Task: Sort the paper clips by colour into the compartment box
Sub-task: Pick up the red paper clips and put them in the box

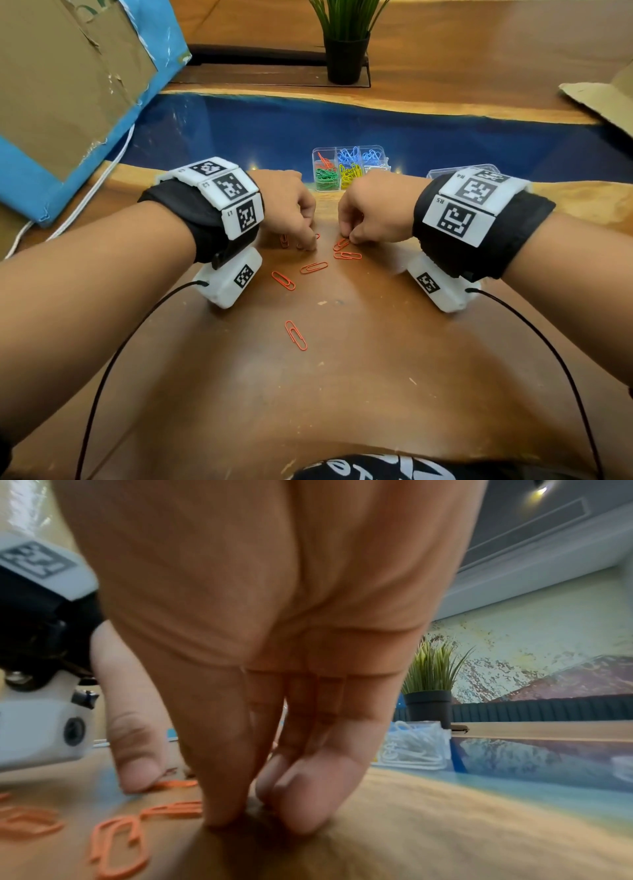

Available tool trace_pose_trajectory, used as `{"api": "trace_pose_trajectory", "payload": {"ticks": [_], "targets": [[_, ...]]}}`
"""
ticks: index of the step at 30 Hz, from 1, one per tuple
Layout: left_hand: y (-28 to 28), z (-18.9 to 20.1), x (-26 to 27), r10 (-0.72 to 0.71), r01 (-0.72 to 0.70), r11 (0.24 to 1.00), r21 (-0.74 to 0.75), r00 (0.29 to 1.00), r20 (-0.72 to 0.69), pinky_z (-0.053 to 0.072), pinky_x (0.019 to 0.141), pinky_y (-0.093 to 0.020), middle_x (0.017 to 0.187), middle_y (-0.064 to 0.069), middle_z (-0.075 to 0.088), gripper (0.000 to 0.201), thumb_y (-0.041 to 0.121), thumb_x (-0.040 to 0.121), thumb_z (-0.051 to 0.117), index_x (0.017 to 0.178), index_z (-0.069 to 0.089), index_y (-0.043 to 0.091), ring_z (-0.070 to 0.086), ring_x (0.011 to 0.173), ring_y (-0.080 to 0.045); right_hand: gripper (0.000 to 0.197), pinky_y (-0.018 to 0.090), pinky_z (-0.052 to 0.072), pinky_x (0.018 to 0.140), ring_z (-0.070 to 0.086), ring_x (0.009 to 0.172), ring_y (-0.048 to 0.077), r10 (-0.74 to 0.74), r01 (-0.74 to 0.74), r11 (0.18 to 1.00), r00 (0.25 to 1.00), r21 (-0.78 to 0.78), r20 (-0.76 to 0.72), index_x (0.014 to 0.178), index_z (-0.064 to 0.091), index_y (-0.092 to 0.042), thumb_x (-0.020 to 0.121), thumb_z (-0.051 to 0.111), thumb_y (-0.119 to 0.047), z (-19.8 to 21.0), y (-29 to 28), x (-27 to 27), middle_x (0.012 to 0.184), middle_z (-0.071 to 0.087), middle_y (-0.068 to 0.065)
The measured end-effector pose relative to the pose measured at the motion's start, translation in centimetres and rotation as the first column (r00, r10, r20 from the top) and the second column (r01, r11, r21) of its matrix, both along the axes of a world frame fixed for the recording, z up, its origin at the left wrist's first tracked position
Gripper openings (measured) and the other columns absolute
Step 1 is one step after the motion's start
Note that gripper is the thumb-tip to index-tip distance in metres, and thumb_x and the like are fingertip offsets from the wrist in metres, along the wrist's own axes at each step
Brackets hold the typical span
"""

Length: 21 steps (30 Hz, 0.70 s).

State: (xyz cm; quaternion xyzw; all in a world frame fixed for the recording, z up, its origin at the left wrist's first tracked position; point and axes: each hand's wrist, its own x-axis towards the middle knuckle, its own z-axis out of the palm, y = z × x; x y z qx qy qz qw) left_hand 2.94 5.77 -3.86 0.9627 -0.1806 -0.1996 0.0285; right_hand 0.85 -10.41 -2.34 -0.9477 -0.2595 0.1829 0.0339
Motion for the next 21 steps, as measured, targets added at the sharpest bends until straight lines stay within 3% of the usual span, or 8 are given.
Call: {"api": "trace_pose_trajectory", "payload": {"ticks": [3,7,9,11,15,17,19,21], "targets": [[-0.2,0.2,-0.1,-0.013,0.013,1.000,0.016,0.999,-0.036,0.044,0.068,-0.027,0.100,0.000,0.060,0.038,0.058,0.060,0.075,0.065,0.060,0.024,0.057,0.086,-0.013,0.016,0.020,0.040,0.067,0.053,0.079,0.014,0.006,-0.005,1.000,1.000,-0.015,0.015,0.093,0.071,-0.018,0.086,0.057,-0.019,-0.1,0.1,-0.2,0.075,0.059,-0.007],[-0.2,0.3,-0.2,-0.019,0.020,1.000,0.015,0.999,-0.041,0.042,0.062,-0.024,0.099,0.001,0.064,0.031,0.053,0.062,0.075,0.062,0.062,0.025,0.058,0.078,-0.011,0.015,0.021,0.037,0.071,0.050,0.079,0.013,0.031,-0.031,0.999,0.999,0.007,0.011,0.098,0.067,-0.023,0.085,0.060,-0.021,0.0,0.4,-0.5,0.074,0.055,-0.011],[-0.2,0.4,-0.2,-0.015,0.015,1.000,0.010,0.999,-0.037,0.041,0.064,-0.023,0.110,-0.001,0.065,0.023,0.046,0.067,0.074,0.061,0.062,0.026,0.061,0.086,-0.012,0.014,0.020,0.037,0.070,0.050,0.078,0.012,0.058,-0.058,0.998,0.998,0.008,0.017,0.097,0.068,-0.024,0.086,0.060,-0.021,0.0,0.7,-0.7,0.075,0.056,-0.010],[-0.2,0.5,-0.4,-0.011,0.011,1.000,0.002,1.000,-0.024,0.040,0.073,-0.024,0.119,-0.002,0.065,0.020,0.040,0.071,0.072,0.060,0.060,0.027,0.060,0.107,-0.015,0.012,0.021,0.038,0.069,0.049,0.076,0.013,0.070,-0.070,0.998,0.997,-0.007,0.029,0.091,0.069,-0.023,0.086,0.059,-0.020,0.0,0.9,-0.8,0.067,0.051,-0.013],[0.0,0.6,-0.7,0.014,-0.014,0.999,-0.030,1.000,-0.006,0.050,0.086,-0.033,0.110,-0.001,0.070,0.021,0.037,0.069,0.070,0.055,0.059,0.026,0.054,0.123,-0.018,0.006,0.021,0.037,0.060,0.049,0.077,0.013,0.051,-0.050,0.997,0.999,-0.059,0.016,0.080,0.062,-0.024,0.085,0.059,-0.025,0.1,1.2,-0.9,0.064,0.047,-0.014],[0.2,0.8,-0.8,0.035,-0.035,0.998,-0.056,0.999,0.009,0.051,0.090,-0.038,0.107,-0.001,0.069,0.020,0.037,0.067,0.069,0.055,0.059,0.023,0.058,0.116,-0.019,0.006,0.018,0.036,0.054,0.050,0.076,0.013,0.035,-0.035,0.998,0.999,-0.057,-0.008,0.078,0.063,-0.023,0.084,0.061,-0.027,0.2,1.2,-1.0,0.065,0.051,-0.012],[0.6,1.5,-0.8,0.077,-0.072,0.991,-0.112,0.996,0.037,0.053,0.081,-0.036,0.096,-0.001,0.069,0.020,0.034,0.066,0.069,0.057,0.057,0.021,0.063,0.097,-0.021,0.006,0.018,0.039,0.057,0.052,0.075,0.012,0.012,-0.013,1.000,1.000,-0.024,-0.026,0.080,0.066,-0.021,0.082,0.063,-0.025,0.2,1.0,-1.0,0.068,0.057,-0.010],[1.0,2.3,-1.0,0.128,-0.112,0.976,-0.187,0.989,0.078,0.052,0.074,-0.034,0.086,0.000,0.069,0.019,0.028,0.069,0.068,0.060,0.054,0.019,0.062,0.084,-0.019,0.012,0.018,0.041,0.061,0.053,0.072,0.011,-0.031,0.034,0.999,0.997,0.037,-0.065,0.091,0.069,-0.019,0.082,0.062,-0.022,0.1,0.5,-1.0,0.071,0.060,-0.010]]}}
